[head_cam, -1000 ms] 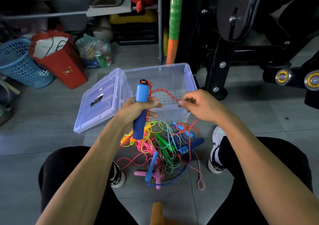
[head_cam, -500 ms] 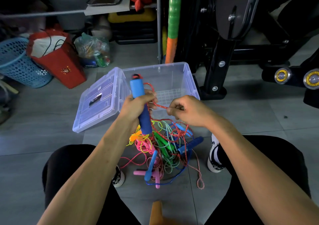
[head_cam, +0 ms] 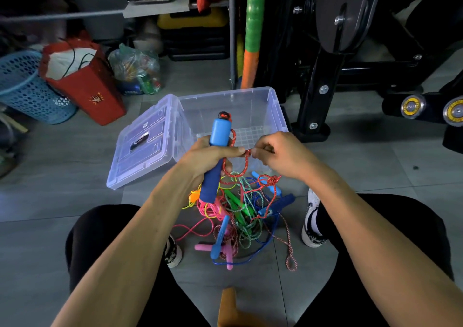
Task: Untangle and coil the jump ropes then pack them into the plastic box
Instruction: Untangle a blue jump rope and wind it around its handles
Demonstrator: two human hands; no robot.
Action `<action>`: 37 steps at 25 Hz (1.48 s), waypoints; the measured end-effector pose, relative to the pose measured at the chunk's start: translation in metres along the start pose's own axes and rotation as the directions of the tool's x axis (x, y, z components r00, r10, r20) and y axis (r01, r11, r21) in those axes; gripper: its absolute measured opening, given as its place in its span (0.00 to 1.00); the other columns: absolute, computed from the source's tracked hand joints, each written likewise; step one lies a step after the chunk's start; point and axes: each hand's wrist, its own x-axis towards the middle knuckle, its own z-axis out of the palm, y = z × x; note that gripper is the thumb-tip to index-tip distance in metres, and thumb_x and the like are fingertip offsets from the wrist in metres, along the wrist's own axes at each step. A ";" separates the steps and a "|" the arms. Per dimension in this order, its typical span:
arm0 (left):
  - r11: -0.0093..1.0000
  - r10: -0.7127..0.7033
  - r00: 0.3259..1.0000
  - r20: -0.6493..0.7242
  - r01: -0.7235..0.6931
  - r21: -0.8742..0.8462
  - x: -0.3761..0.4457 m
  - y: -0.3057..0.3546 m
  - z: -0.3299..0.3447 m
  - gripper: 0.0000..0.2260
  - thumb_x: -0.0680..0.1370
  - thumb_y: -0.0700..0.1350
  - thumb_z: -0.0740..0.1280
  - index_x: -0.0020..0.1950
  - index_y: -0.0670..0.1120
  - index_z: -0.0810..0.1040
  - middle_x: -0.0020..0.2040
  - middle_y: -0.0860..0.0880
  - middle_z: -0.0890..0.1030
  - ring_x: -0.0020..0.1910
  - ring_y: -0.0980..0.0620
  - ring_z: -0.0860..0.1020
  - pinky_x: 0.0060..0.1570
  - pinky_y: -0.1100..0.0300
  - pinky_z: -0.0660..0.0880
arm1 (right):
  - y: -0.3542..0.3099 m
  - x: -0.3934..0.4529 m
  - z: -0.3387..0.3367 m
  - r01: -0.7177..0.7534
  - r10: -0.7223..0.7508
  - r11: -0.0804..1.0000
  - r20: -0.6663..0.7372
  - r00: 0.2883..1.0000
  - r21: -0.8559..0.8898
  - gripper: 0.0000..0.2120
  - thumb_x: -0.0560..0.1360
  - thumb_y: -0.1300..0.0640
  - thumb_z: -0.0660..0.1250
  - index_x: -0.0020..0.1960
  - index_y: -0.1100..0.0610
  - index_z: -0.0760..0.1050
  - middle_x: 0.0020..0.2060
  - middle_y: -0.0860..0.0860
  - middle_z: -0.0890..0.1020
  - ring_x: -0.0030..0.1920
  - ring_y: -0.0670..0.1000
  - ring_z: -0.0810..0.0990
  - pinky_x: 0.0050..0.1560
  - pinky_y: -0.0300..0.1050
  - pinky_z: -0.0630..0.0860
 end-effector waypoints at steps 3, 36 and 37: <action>0.997 0.011 0.999 -0.045 -0.007 0.074 0.000 -0.002 0.002 0.15 0.68 0.37 0.77 0.38 0.44 0.71 0.26 0.47 0.73 0.21 0.52 0.70 0.25 0.62 0.68 | -0.001 -0.003 0.003 0.009 -0.009 1.000 0.037 0.999 -0.020 0.09 0.78 0.50 0.67 0.42 0.53 0.80 0.31 0.50 0.80 0.29 0.47 0.74 0.33 0.45 0.70; 0.937 0.217 0.901 -0.375 -0.083 0.341 0.011 -0.009 -0.049 0.07 0.74 0.42 0.73 0.38 0.44 0.77 0.29 0.49 0.78 0.27 0.52 0.72 0.30 0.65 0.69 | 0.005 0.001 -0.018 0.013 -0.013 1.000 -0.029 0.999 0.006 0.10 0.80 0.53 0.64 0.43 0.52 0.80 0.32 0.47 0.80 0.34 0.52 0.79 0.37 0.49 0.75; 0.845 0.286 0.919 -0.272 -0.108 0.524 0.007 -0.011 -0.044 0.09 0.73 0.44 0.74 0.37 0.47 0.76 0.28 0.50 0.75 0.26 0.54 0.70 0.28 0.68 0.67 | 0.001 0.001 -0.015 0.025 -0.024 1.000 -0.011 1.000 0.013 0.10 0.80 0.53 0.64 0.44 0.53 0.81 0.31 0.47 0.80 0.32 0.50 0.78 0.36 0.47 0.74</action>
